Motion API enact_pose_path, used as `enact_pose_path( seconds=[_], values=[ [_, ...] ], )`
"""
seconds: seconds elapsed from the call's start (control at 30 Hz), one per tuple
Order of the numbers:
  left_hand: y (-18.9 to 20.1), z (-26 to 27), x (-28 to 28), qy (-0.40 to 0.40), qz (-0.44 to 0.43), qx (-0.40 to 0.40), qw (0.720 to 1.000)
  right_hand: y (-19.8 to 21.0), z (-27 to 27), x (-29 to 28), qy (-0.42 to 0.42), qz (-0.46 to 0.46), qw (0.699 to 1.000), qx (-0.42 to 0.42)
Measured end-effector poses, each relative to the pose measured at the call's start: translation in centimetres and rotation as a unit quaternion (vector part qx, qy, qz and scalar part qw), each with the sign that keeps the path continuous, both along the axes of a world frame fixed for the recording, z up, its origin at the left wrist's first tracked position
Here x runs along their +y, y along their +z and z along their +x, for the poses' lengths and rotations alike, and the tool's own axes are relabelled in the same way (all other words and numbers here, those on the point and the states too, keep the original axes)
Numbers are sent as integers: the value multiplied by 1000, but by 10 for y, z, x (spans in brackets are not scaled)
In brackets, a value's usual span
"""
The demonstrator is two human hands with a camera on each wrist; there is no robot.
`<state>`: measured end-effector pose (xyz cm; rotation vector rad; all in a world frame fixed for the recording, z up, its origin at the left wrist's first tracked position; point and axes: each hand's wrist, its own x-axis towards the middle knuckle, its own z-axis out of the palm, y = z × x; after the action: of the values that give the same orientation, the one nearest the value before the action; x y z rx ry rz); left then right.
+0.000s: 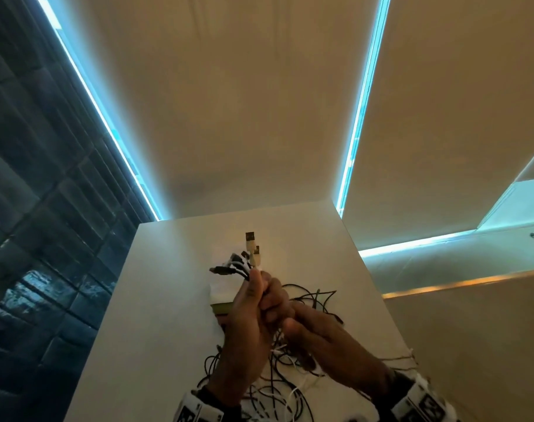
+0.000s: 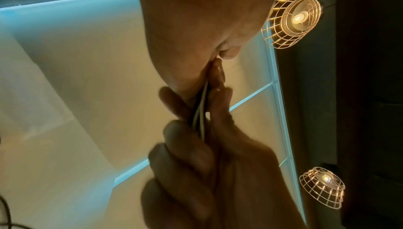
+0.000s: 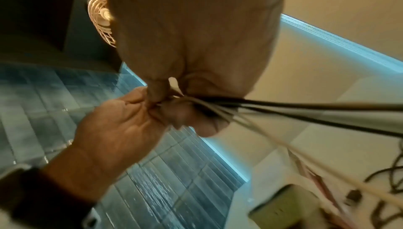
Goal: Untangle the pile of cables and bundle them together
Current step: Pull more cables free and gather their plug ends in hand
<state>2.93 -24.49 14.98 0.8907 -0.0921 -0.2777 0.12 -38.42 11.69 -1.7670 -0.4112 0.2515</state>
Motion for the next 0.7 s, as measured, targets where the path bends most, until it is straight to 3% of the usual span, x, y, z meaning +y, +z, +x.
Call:
enact_pose_path(
  seconds=[0.1, 0.27, 0.5, 0.7],
  values=[
    [5, 5, 13, 18, -1, -8, 1000, -17, -7, -10, -60, -45, 996, -49],
    [12, 8, 22, 56, 79, -5, 995, -33, -17, -55, -134, -146, 975, -104],
    [15, 12, 34, 72, 52, 70, 994, -84, -37, -147, -296, -249, 921, -52],
    [2, 1, 22, 62, 40, 94, 993, -110, -42, -194, -342, -319, 883, -21]
  ],
)
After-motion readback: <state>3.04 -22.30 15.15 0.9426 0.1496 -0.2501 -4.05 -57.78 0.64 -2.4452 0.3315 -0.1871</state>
